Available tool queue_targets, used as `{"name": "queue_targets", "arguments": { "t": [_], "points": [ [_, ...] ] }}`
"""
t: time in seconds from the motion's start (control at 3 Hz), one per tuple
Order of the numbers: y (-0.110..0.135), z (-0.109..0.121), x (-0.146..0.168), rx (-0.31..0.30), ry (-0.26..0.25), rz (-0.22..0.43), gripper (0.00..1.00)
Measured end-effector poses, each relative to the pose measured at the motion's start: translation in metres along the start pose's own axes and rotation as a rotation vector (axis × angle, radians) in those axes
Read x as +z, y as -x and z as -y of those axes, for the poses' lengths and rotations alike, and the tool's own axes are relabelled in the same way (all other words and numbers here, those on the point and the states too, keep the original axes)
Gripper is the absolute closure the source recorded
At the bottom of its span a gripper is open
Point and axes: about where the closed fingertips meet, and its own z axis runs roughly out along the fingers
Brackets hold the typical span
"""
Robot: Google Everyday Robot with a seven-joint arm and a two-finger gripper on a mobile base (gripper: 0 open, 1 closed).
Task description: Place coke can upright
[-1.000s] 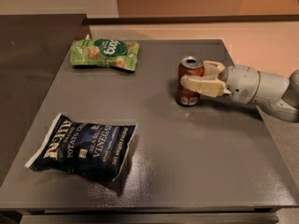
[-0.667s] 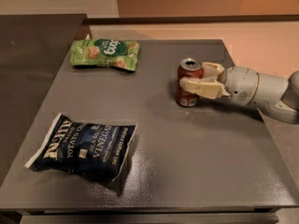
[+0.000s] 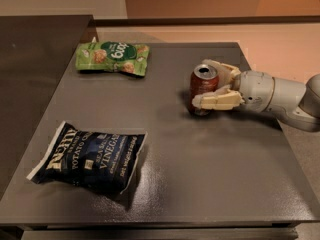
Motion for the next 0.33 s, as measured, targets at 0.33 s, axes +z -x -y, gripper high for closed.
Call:
{"name": "queue_targets", "arguments": {
  "t": [0.33],
  "points": [
    [0.0, 0.0, 0.0001, 0.0, 0.0, 0.0, 0.0]
  ]
}}
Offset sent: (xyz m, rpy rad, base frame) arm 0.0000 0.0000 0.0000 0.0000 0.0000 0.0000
